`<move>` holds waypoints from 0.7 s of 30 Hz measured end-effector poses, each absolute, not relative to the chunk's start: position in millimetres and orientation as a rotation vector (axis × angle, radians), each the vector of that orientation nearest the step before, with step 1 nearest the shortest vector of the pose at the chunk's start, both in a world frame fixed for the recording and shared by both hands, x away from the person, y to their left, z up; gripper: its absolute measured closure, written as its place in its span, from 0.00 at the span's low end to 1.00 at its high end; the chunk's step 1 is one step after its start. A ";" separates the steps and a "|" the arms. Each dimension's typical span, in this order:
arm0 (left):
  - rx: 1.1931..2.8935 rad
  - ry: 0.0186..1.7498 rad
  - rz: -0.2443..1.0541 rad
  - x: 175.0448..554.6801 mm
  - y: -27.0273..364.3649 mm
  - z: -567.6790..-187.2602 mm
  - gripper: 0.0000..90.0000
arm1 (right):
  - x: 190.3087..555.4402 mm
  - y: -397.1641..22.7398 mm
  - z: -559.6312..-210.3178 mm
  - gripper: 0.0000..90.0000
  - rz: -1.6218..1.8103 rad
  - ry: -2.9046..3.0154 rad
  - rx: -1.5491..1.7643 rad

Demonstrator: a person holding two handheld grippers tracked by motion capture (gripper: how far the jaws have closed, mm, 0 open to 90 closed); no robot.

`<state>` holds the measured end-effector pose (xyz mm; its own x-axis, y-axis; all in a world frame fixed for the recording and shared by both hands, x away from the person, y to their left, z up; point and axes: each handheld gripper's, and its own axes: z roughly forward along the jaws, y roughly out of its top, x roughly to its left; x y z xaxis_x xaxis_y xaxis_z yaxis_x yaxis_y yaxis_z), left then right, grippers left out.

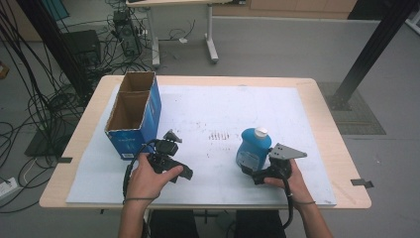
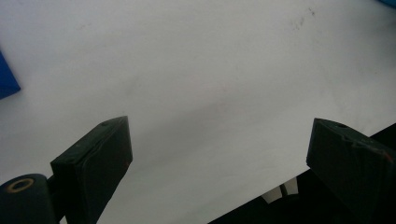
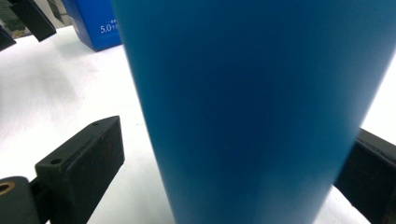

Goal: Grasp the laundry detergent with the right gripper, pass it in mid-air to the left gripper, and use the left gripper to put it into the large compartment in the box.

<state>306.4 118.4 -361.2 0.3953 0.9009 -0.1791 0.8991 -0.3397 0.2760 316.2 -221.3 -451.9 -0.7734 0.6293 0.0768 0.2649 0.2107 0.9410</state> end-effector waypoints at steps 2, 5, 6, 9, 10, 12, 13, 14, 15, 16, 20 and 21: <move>2.330 1.562 0.007 306.4 118.4 -361.3 0.08 | 316.5 -220.6 -452.1 0.03 1.590 2.161 0.837; 2.332 1.556 -0.001 306.5 118.0 -360.7 0.08 | 316.7 -219.7 -452.7 0.03 1.597 2.159 0.843; 2.332 1.556 -0.001 306.5 118.0 -360.7 0.08 | 317.0 -219.3 -452.9 0.03 1.599 2.155 0.843; 2.336 1.550 0.004 306.5 117.6 -359.0 0.08 | 317.8 -218.9 -453.1 0.03 1.603 2.149 0.844; 2.336 1.548 0.007 306.4 117.5 -358.7 0.08 | 318.0 -218.8 -453.3 0.03 1.605 2.147 0.845; 2.332 1.551 0.010 306.5 116.9 -358.0 0.08 | 318.6 -218.6 -453.5 0.03 1.606 2.143 0.845; 2.332 1.551 0.010 306.5 116.9 -358.0 0.08 | 318.6 -218.6 -453.5 0.03 1.606 2.143 0.845; 2.336 1.549 0.011 306.6 116.7 -357.4 0.08 | 318.9 -218.4 -453.6 0.03 1.610 2.142 0.847; 2.335 1.550 0.012 306.6 116.3 -357.2 0.08 | 319.0 -218.3 -453.7 0.03 1.610 2.141 0.848; 2.335 1.548 0.012 306.6 116.1 -357.2 0.08 | 319.2 -218.3 -453.8 0.03 1.613 2.138 0.848; 2.335 1.545 0.011 306.7 115.5 -356.5 0.08 | 319.9 -217.7 -454.6 0.03 1.619 2.138 0.854; 2.336 1.544 0.013 306.8 115.6 -356.4 0.08 | 320.3 -217.5 -454.9 0.03 1.618 2.135 0.853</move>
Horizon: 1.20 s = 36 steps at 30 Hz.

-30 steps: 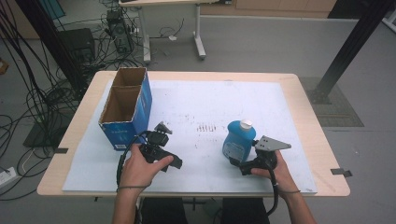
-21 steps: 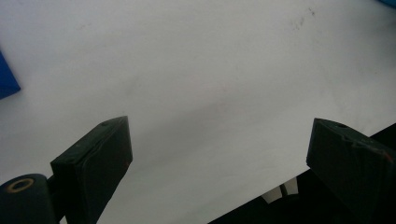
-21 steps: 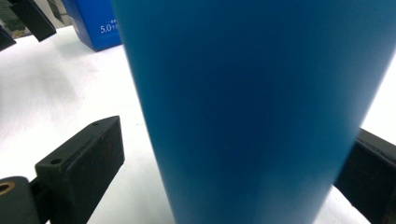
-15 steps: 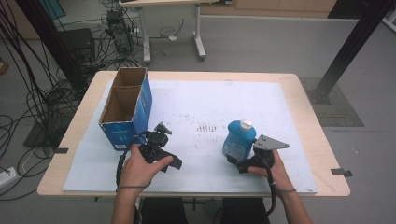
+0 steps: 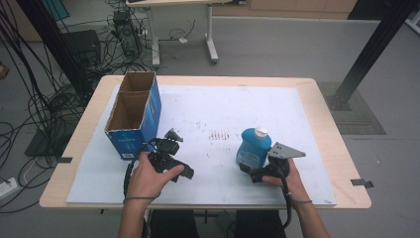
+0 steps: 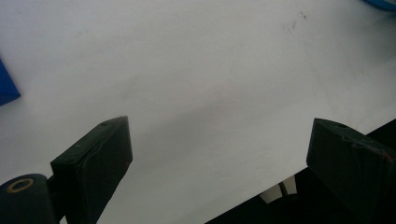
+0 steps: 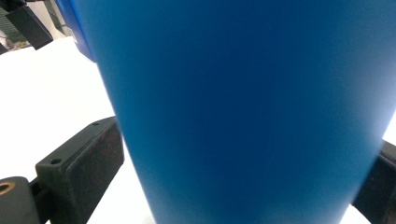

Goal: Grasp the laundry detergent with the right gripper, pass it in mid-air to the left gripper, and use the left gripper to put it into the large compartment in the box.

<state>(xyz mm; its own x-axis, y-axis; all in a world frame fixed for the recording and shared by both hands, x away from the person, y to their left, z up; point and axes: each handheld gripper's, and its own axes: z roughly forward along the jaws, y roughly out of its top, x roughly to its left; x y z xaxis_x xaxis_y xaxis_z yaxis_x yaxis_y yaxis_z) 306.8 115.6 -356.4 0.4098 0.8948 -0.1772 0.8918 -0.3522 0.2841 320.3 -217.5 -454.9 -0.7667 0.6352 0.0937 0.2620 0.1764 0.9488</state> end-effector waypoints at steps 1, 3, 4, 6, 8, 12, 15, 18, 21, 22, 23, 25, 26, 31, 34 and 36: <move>2.336 1.545 0.013 306.8 115.7 -356.3 0.08 | 320.4 -217.5 -455.0 0.03 1.620 2.135 0.855; 2.336 1.547 0.013 306.5 115.6 -356.3 0.08 | 320.5 -217.4 -455.0 0.03 1.619 2.133 0.856; 2.336 1.547 0.013 306.5 115.6 -356.3 0.08 | 320.5 -217.4 -455.0 0.03 1.619 2.133 0.856; 2.344 1.545 0.013 306.6 115.6 -356.5 0.08 | 321.1 -217.5 -455.4 0.03 1.620 2.133 0.856; 2.346 1.544 0.014 306.7 115.8 -356.5 0.08 | 321.3 -217.3 -455.5 0.03 1.621 2.133 0.856; 2.339 1.546 0.016 306.7 115.9 -356.4 0.08 | 321.2 -216.6 -455.5 0.03 1.622 2.135 0.857; 2.341 1.544 0.015 306.6 116.1 -356.2 0.08 | 320.9 -216.6 -455.4 0.03 1.621 2.136 0.856; 2.342 1.543 0.015 306.4 116.0 -356.0 0.08 | 320.6 -217.4 -455.1 0.03 1.622 2.134 0.855; 2.342 1.544 0.017 306.4 115.9 -355.8 0.08 | 320.7 -218.4 -455.2 0.03 1.625 2.134 0.860; 2.341 1.541 0.015 306.4 115.9 -355.7 0.08 | 320.6 -218.7 -455.4 0.03 1.631 2.133 0.867; 2.340 1.542 0.015 306.3 115.7 -355.5 0.08 | 320.5 -218.8 -455.3 0.03 1.630 2.132 0.868; 2.337 1.543 0.017 306.1 115.0 -355.7 0.08 | 320.3 -218.9 -455.2 0.03 1.630 2.134 0.868; 2.338 1.544 0.015 306.1 114.9 -355.7 0.08 | 320.3 -219.0 -455.1 0.03 1.629 2.132 0.867; 2.340 1.542 0.016 306.0 114.2 -356.0 0.08 | 320.1 -219.2 -455.1 0.03 1.628 2.132 0.869; 2.343 1.538 0.016 306.2 114.4 -355.5 0.08 | 320.1 -219.2 -455.1 0.03 1.627 2.131 0.867; 2.347 1.536 0.016 306.4 114.7 -355.1 0.08 | 320.3 -219.4 -455.0 0.03 1.629 2.129 0.867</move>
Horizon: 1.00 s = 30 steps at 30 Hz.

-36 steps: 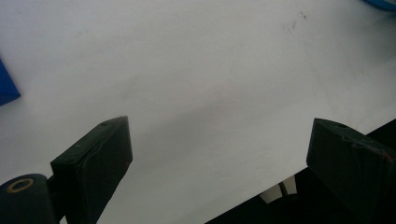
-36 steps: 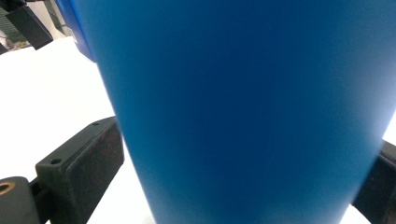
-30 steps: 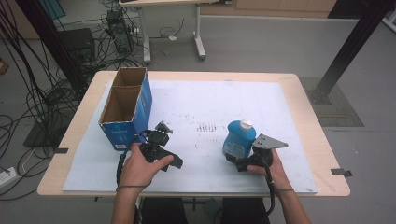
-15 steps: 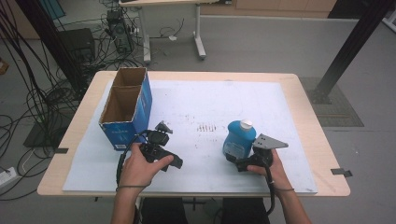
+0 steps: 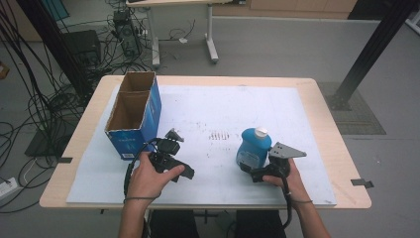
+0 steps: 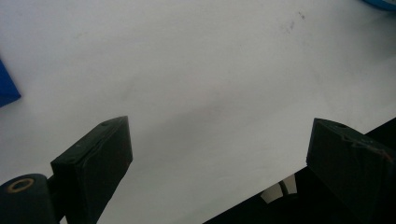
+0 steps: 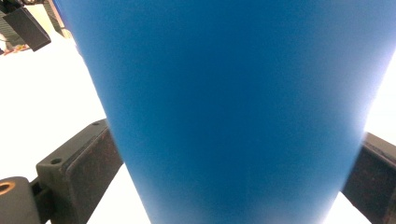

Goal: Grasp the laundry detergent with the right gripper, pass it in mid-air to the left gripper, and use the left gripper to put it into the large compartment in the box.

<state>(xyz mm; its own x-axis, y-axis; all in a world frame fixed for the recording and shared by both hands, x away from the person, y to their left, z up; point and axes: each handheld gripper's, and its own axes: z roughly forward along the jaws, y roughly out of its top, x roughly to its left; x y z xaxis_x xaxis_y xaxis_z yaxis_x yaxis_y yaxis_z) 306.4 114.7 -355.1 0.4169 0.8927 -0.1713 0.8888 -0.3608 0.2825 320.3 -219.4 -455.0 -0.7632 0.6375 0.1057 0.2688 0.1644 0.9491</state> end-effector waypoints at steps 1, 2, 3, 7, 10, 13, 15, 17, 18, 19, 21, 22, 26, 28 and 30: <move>2.346 1.538 0.015 306.4 114.7 -355.0 0.08 | 320.3 -219.4 -454.9 0.03 1.628 2.129 0.867; 2.344 1.539 0.016 306.3 114.7 -354.9 0.08 | 320.5 -219.5 -455.0 0.03 1.626 2.127 0.867; 2.343 1.538 0.016 306.5 114.8 -355.1 0.08 | 320.6 -219.6 -455.0 0.03 1.629 2.128 0.867; 2.343 1.539 0.016 306.4 114.7 -355.1 0.08 | 320.6 -219.8 -454.9 0.03 1.629 2.128 0.868; 2.344 1.537 0.017 306.4 114.6 -355.4 0.08 | 320.6 -219.9 -454.8 0.03 1.630 2.129 0.866; 2.347 1.540 0.016 306.6 114.8 -355.1 0.08 | 320.6 -220.0 -454.8 0.03 1.629 2.128 0.867; 2.349 1.538 0.016 306.7 114.7 -354.8 0.08 | 320.5 -220.0 -454.9 0.03 1.629 2.128 0.868; 2.347 1.536 0.016 306.7 114.3 -354.7 0.08 | 320.4 -219.9 -454.8 0.03 1.630 2.128 0.868; 2.348 1.535 0.016 306.8 114.1 -354.8 0.08 | 320.5 -219.9 -454.8 0.03 1.629 2.127 0.868; 2.344 1.537 0.015 306.8 113.9 -354.9 0.08 | 320.5 -219.9 -454.7 0.03 1.630 2.126 0.868; 2.345 1.538 0.014 306.8 113.8 -354.9 0.08 | 320.6 -219.7 -454.7 0.03 1.629 2.126 0.869; 2.350 1.533 0.013 306.8 114.0 -355.0 0.08 | 320.6 -219.7 -454.9 0.03 1.628 2.128 0.867; 2.351 1.538 0.014 306.7 114.2 -355.6 0.08 | 320.9 -219.6 -454.8 0.03 1.627 2.127 0.867; 2.350 1.536 0.014 306.5 114.2 -355.3 0.08 | 321.0 -219.6 -454.7 0.03 1.627 2.128 0.865; 2.351 1.537 0.014 306.6 114.3 -355.4 0.08 | 320.9 -219.5 -454.8 0.03 1.627 2.128 0.865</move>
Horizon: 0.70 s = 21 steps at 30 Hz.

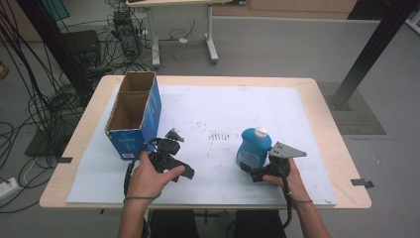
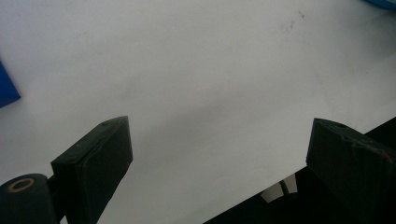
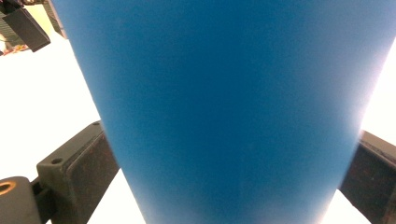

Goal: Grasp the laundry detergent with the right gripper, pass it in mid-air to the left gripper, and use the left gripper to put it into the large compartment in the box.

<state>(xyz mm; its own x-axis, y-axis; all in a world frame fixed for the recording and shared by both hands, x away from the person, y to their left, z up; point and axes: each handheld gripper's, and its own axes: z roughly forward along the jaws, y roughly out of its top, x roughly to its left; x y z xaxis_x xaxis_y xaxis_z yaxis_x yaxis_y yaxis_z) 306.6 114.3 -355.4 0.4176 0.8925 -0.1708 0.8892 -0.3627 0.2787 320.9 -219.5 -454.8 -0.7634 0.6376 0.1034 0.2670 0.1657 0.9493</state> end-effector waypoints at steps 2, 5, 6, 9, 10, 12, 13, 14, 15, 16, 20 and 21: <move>2.350 1.541 0.015 306.7 114.3 -355.6 0.08 | 320.9 -219.4 -454.9 0.03 1.626 2.127 0.867; 2.352 1.537 0.014 306.7 114.1 -355.6 0.08 | 320.9 -219.7 -454.6 0.03 1.625 2.127 0.866; 2.351 1.538 0.014 306.8 113.9 -355.5 0.08 | 320.8 -219.7 -454.6 0.03 1.626 2.127 0.867; 2.348 1.537 0.015 306.9 113.6 -355.6 0.08 | 320.9 -219.8 -454.6 0.03 1.625 2.127 0.867; 2.345 1.537 0.016 307.0 113.5 -355.5 0.08 | 320.9 -219.7 -454.7 0.03 1.624 2.127 0.866; 2.347 1.536 0.015 307.0 113.3 -355.5 0.08 | 320.9 -219.4 -455.0 0.03 1.625 2.130 0.868; 2.345 1.535 0.016 306.9 113.4 -355.5 0.08 | 320.9 -219.3 -455.0 0.03 1.625 2.129 0.869; 2.346 1.535 0.013 306.9 113.7 -355.6 0.08 | 320.9 -219.1 -454.9 0.03 1.625 2.131 0.870; 2.348 1.537 0.015 306.9 113.7 -355.7 0.08 | 320.9 -219.0 -454.9 0.03 1.624 2.130 0.869; 2.352 1.536 0.016 306.9 114.1 -355.7 0.08 | 320.9 -218.9 -454.8 0.03 1.625 2.128 0.866; 2.349 1.537 0.016 306.2 113.8 -356.0 0.08 | 320.7 -219.0 -454.8 0.03 1.625 2.129 0.866; 2.351 1.534 0.013 306.2 113.7 -356.4 0.08 | 320.6 -219.1 -454.9 0.03 1.624 2.129 0.868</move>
<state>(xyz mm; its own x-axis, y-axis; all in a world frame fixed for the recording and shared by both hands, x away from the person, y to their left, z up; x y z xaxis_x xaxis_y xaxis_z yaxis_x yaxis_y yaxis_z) 306.2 113.7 -356.4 0.4195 0.8914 -0.1715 0.8883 -0.3642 0.2797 320.6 -219.1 -454.9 -0.7621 0.6391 0.1035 0.2689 0.1671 0.9486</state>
